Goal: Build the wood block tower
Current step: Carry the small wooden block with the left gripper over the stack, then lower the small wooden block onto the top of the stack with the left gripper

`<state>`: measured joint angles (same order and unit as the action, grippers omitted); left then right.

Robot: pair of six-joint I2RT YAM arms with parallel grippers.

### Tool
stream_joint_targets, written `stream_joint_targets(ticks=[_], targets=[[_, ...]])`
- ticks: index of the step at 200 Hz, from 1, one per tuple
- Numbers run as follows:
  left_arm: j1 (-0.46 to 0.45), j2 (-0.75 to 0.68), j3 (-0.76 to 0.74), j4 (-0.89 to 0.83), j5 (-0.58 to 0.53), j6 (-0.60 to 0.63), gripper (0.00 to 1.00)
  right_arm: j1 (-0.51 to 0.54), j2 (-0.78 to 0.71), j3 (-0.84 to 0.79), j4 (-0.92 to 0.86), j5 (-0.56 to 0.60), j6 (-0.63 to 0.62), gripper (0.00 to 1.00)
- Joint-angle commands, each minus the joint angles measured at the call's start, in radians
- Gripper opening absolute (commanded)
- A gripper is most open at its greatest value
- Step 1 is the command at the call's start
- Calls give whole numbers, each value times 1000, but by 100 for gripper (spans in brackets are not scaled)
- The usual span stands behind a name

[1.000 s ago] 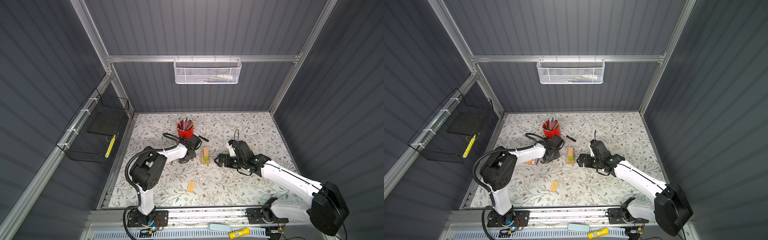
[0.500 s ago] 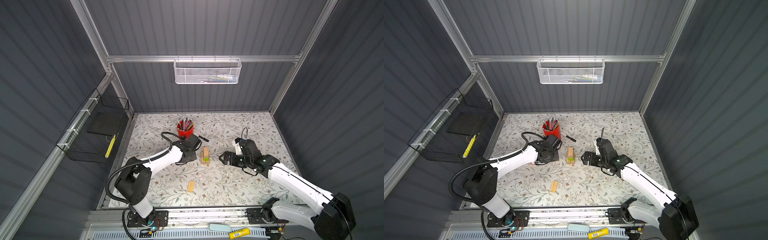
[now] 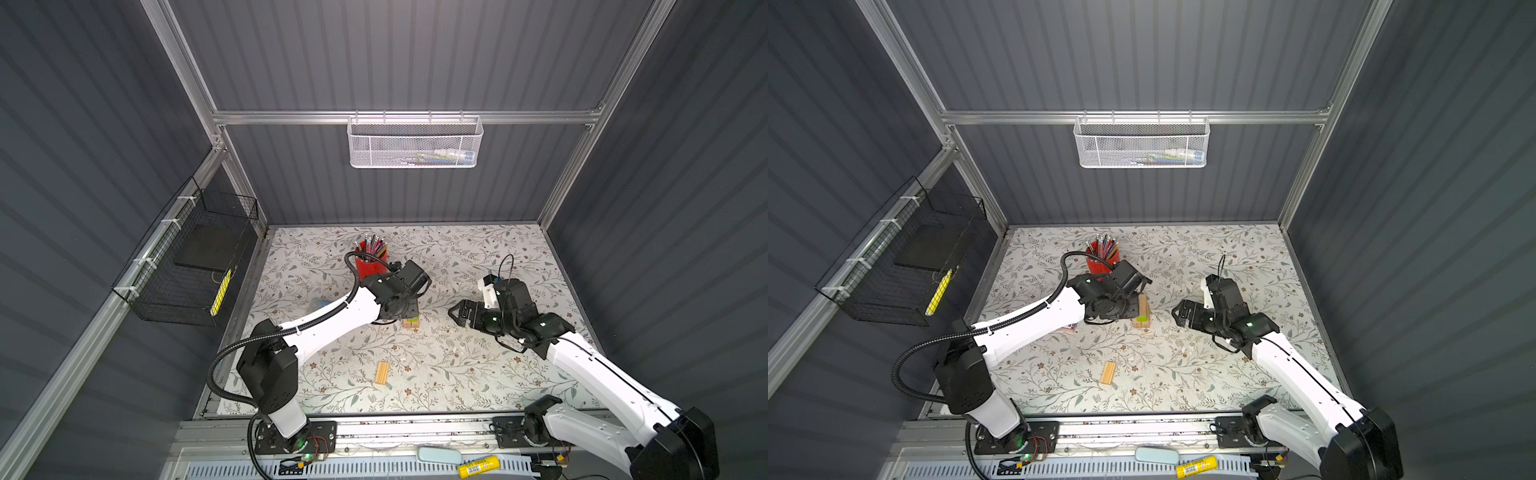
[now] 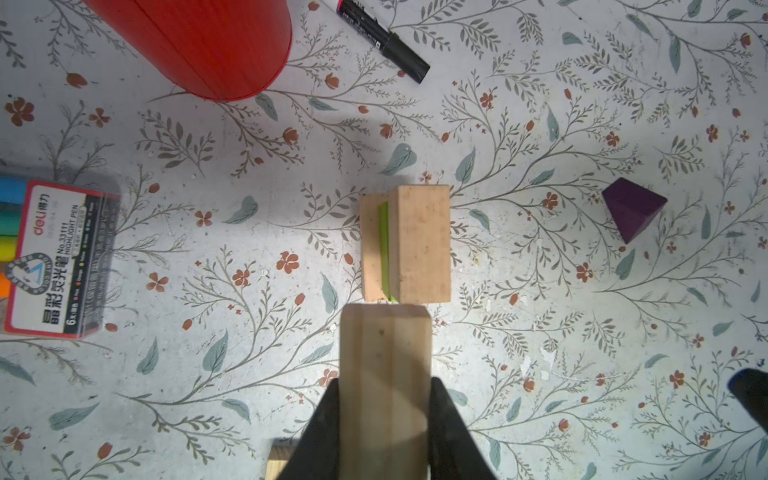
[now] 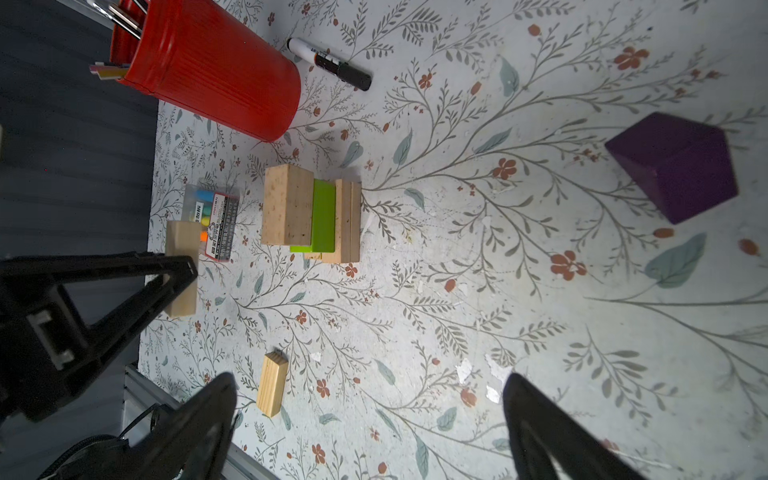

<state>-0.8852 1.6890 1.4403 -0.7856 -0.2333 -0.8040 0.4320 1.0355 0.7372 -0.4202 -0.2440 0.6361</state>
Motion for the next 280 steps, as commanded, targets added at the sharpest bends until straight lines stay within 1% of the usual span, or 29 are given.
stream_joint_targets(ticks=[1,69,112,148,205,280], targets=[[-3,48,54,-43,12,8,9,-14,-12,-21,-3,-19,0,99],[-2,174,169,-46,8,42,10,-29,-12,-35,15,-36,4,99],[-2,232,218,-70,-30,39,12,-33,-12,-35,18,-40,7,99],[-1,254,228,-48,-24,40,12,-37,-9,-36,24,-44,9,99],[9,275,236,-60,-44,39,14,-42,-5,-37,26,-49,8,99],[20,292,254,-52,-36,45,16,-46,11,-35,26,-57,7,99]])
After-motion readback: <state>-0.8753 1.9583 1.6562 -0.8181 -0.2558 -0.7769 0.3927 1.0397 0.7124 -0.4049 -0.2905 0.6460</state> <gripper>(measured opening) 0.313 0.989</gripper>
